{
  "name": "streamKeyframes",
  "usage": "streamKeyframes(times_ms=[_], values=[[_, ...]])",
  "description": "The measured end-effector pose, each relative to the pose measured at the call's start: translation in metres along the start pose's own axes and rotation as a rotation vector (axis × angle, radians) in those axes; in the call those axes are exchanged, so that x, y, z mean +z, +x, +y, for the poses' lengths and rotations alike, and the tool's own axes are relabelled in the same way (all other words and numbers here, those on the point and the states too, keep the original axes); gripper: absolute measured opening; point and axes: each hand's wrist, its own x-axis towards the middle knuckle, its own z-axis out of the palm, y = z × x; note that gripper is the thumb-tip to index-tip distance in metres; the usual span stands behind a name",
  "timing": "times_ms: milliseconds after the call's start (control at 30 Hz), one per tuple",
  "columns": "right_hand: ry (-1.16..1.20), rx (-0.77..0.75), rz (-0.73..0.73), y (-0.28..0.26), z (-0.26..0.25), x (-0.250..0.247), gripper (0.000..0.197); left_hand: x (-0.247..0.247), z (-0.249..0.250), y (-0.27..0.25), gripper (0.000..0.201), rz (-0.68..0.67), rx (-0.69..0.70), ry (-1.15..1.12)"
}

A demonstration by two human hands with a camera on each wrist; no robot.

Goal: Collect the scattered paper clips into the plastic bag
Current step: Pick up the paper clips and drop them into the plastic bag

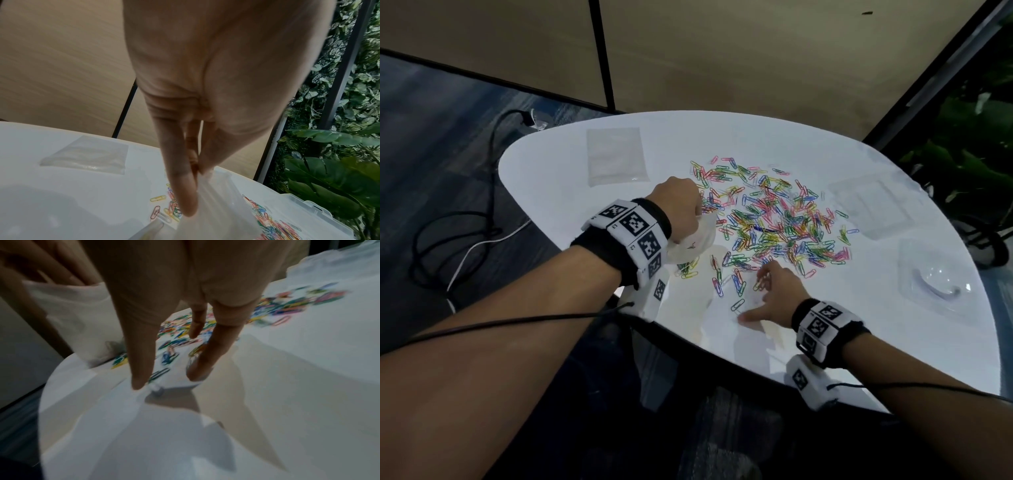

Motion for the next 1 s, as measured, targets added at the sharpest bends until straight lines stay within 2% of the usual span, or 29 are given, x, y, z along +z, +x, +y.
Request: streamKeyframes(times_ms=[100, 200, 367, 533, 667, 767, 800, 867, 933, 1000], values=[[0.086, -0.049, 0.062, 0.008, -0.017, 0.013, 0.074, -0.001, -0.001, 0.001, 0.037, -0.011, -0.004, 0.001], [0.074, -0.053, 0.107, 0.020, -0.028, 0.012, 0.063, -0.002, -0.004, 0.002, 0.038, -0.016, -0.021, -0.013], [-0.115, -0.151, 0.173, 0.031, -0.041, 0.005, 0.068, -0.007, -0.008, 0.000, 0.036, -0.026, -0.035, -0.041], [-0.308, -0.327, 0.180, 0.036, -0.052, 0.005, 0.020, -0.006, -0.009, 0.002, 0.036, -0.046, -0.041, -0.054], [-0.301, -0.329, 0.155, 0.040, -0.051, -0.011, 0.015, -0.004, -0.009, 0.002, 0.035, -0.058, -0.042, -0.051], [-0.077, -0.133, 0.162, 0.045, -0.044, -0.029, 0.010, -0.004, -0.009, 0.002, 0.036, -0.067, -0.047, -0.057], [0.047, -0.048, 0.162, 0.047, -0.042, -0.034, 0.010, -0.004, -0.010, 0.002, 0.036, -0.068, -0.051, -0.062], [0.438, 0.079, 0.112, 0.046, -0.043, -0.046, 0.015, -0.005, -0.010, 0.003, 0.036, -0.058, -0.054, -0.069], [0.899, 0.103, 0.008, 0.040, -0.057, -0.058, 0.018, -0.004, -0.010, 0.004, 0.036, -0.058, -0.057, -0.078], [1.152, 0.054, -0.098, 0.032, -0.076, -0.068, 0.018, -0.002, -0.009, 0.005, 0.035, -0.063, -0.053, -0.086]])
